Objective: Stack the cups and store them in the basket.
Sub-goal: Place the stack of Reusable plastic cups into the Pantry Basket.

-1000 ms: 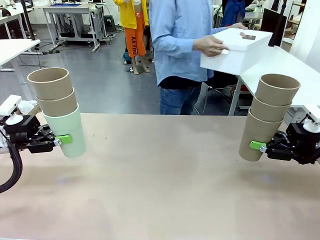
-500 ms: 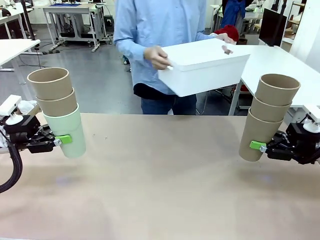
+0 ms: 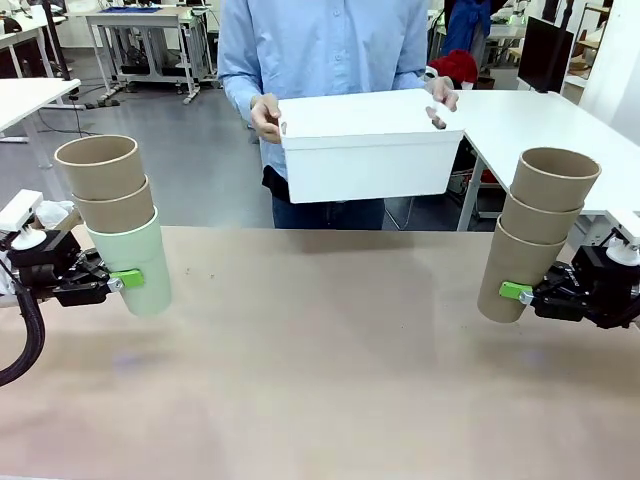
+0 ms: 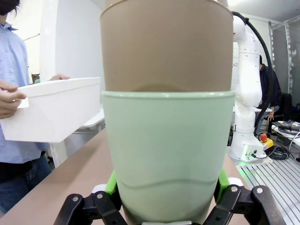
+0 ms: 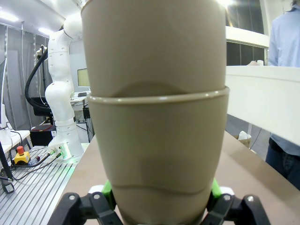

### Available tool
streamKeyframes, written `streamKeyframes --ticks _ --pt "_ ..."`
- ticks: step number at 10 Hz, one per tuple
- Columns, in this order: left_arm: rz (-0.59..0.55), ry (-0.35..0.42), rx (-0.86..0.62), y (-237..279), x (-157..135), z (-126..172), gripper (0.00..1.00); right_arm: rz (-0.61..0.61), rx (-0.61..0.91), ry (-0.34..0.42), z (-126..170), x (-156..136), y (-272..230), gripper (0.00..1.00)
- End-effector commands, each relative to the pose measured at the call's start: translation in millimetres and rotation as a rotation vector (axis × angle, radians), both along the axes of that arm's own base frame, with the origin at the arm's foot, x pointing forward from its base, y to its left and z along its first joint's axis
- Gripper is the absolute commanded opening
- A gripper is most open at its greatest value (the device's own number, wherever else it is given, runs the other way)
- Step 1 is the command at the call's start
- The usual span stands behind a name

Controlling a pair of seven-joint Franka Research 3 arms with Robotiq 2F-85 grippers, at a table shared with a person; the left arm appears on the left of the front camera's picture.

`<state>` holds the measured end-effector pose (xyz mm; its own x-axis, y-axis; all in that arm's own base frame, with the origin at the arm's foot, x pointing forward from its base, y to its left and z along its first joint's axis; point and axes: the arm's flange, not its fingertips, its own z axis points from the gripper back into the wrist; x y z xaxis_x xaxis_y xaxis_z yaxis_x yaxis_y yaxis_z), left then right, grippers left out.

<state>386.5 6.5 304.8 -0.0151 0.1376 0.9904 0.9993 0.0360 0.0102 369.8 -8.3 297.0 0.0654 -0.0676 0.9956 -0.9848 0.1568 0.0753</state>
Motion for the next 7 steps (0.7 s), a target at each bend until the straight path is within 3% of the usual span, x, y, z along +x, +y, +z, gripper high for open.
streamKeyframes --ticks 1,7 --pt "0.006 -0.008 -0.015 -1.0 -0.1 3.5 0.87 -0.001 -0.002 -0.013 4.0 0.8 0.1 0.84" --pt "0.006 -0.008 -0.015 -1.0 -0.1 3.5 0.87 -0.001 -0.002 -0.013 4.0 0.8 0.1 0.84"
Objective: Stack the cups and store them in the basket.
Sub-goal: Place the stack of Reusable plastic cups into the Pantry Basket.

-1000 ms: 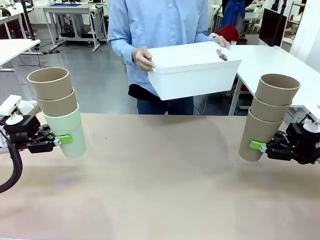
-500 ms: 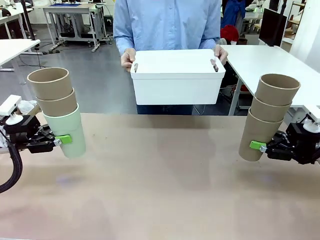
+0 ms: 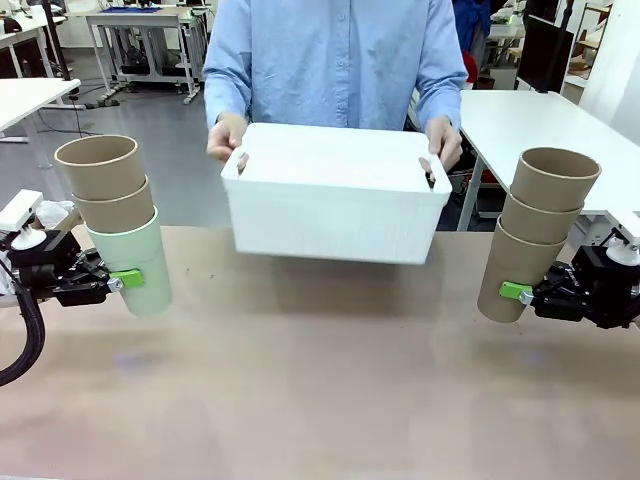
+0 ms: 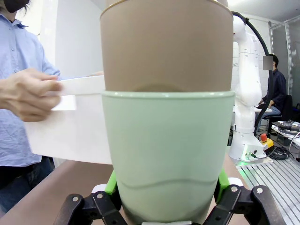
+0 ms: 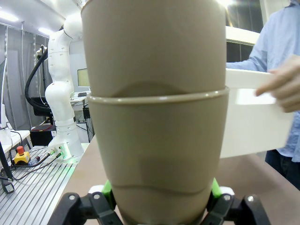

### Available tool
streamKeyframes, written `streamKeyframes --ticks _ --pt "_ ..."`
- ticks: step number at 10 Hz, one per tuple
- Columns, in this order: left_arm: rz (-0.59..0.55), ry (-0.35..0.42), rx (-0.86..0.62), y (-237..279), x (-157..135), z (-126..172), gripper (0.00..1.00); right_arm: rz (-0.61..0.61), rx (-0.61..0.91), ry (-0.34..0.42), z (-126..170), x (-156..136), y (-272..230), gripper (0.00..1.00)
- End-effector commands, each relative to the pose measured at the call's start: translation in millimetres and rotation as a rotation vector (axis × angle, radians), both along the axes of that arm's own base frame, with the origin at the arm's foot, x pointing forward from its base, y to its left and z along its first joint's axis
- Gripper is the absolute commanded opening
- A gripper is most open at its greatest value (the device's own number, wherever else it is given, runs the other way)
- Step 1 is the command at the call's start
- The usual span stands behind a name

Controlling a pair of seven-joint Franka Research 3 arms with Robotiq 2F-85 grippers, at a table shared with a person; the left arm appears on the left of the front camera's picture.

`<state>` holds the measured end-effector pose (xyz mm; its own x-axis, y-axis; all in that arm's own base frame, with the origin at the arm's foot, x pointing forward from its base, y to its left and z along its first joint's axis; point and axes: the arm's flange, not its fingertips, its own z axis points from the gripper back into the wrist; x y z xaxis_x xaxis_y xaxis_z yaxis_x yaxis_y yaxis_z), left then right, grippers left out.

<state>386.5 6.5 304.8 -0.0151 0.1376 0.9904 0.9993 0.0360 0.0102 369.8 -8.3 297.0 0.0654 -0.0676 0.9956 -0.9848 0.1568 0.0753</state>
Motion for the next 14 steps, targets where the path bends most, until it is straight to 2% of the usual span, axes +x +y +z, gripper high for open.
streamKeyframes --ticks 1,14 --pt "0.006 -0.008 -0.015 -1.0 -0.1 3.5 0.87 -0.001 -0.002 -0.013 4.0 0.8 0.1 0.84" --pt "0.006 -0.008 -0.015 -1.0 -0.1 3.5 0.87 -0.001 -0.002 -0.013 4.0 0.8 0.1 0.84"
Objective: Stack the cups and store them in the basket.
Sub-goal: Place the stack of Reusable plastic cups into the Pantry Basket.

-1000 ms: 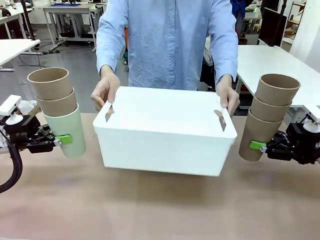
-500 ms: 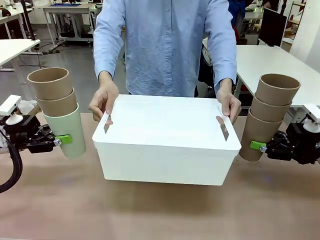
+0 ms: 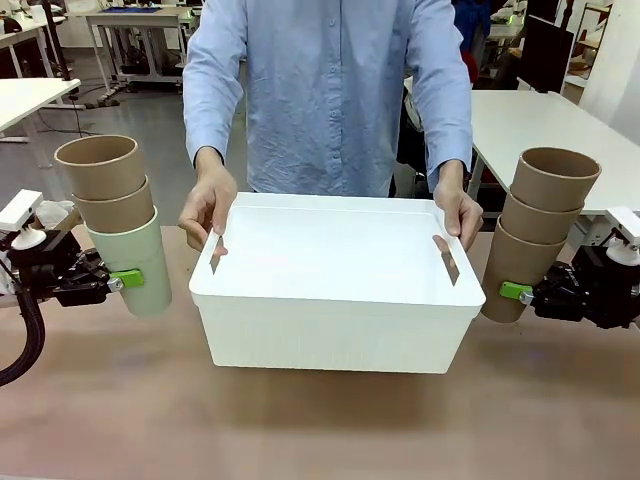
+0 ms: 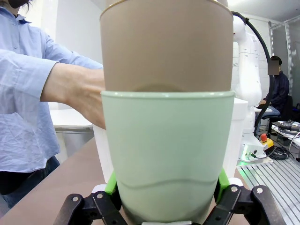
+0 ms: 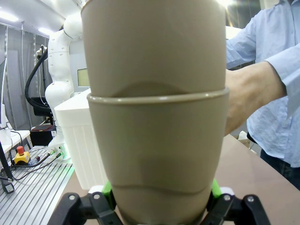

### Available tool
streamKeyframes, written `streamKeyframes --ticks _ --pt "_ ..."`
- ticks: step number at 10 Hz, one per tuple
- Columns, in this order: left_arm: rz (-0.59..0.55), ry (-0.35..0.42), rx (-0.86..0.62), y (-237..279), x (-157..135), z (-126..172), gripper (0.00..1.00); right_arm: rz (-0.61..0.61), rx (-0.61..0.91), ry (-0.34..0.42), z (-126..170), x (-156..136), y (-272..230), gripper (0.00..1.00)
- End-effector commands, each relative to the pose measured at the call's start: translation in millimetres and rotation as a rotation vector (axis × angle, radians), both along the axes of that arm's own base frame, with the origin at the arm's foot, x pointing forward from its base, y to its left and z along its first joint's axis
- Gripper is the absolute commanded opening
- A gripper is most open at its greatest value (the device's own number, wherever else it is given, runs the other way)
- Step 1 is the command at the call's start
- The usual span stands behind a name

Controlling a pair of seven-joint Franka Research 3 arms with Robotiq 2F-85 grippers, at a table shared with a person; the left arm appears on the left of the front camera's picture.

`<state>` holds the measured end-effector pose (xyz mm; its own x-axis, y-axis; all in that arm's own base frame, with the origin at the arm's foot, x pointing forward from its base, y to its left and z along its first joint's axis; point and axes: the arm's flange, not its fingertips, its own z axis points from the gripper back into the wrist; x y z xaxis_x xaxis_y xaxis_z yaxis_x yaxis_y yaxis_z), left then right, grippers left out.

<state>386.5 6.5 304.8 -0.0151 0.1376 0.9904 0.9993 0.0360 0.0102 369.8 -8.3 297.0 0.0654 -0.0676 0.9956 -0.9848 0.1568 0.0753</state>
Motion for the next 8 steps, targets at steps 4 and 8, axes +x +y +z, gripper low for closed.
streamKeyframes --ticks 4,8 --pt "0.006 -0.008 -0.015 -1.0 -0.1 3.5 0.87 -0.001 -0.002 -0.013 4.0 0.8 0.1 0.84" --pt "0.006 -0.008 -0.015 -1.0 -0.1 3.5 0.87 -0.001 -0.002 -0.013 4.0 0.8 0.1 0.84"
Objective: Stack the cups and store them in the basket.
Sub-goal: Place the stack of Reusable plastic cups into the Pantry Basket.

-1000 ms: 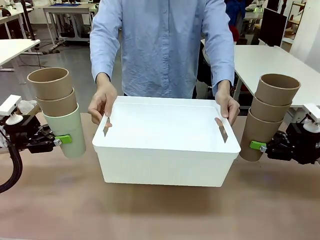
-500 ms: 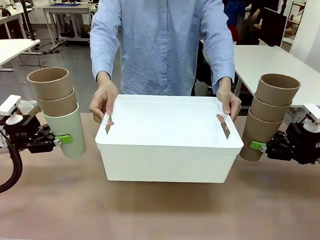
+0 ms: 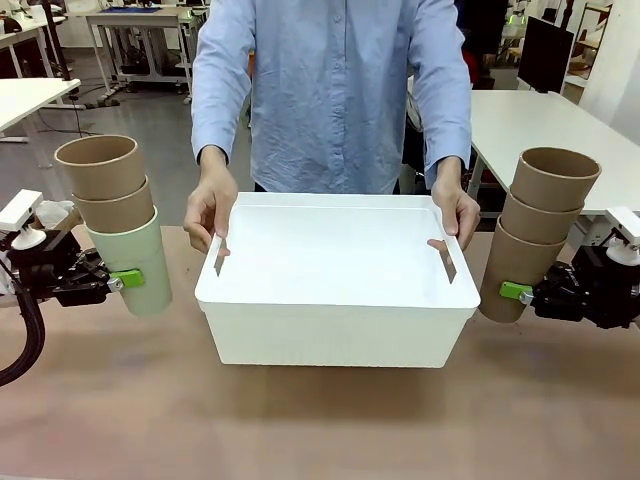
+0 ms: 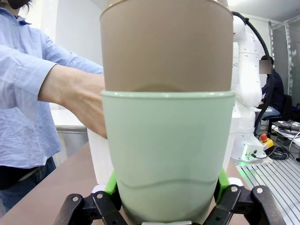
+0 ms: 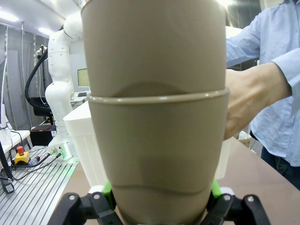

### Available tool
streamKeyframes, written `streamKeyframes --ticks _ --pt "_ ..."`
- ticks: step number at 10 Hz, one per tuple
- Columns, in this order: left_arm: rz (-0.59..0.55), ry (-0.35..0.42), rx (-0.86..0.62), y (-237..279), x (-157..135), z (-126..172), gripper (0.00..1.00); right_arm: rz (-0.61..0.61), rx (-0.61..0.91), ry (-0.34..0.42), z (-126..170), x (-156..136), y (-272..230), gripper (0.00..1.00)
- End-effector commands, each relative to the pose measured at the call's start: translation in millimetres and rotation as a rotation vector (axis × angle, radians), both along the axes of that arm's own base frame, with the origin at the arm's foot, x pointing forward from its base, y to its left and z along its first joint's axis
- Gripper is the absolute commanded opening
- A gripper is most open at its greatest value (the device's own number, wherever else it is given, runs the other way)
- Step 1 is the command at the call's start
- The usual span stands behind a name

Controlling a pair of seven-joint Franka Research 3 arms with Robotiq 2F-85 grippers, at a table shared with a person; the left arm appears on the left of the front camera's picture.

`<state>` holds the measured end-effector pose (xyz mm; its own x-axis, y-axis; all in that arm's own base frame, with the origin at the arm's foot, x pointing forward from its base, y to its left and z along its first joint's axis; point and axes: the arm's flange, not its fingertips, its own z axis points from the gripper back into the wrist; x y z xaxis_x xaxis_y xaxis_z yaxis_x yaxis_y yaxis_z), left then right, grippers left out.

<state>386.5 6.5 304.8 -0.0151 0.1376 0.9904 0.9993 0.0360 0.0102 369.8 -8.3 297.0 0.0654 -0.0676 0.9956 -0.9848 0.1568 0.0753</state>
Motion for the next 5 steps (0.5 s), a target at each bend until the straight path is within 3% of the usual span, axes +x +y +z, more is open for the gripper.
streamKeyframes --ticks 1,5 --pt "0.006 -0.008 -0.015 -1.0 -0.1 3.5 0.87 -0.001 -0.002 -0.013 4.0 0.8 0.1 0.84" --pt "0.006 -0.008 -0.015 -1.0 -0.1 3.5 0.87 -0.001 -0.002 -0.013 4.0 0.8 0.1 0.84"
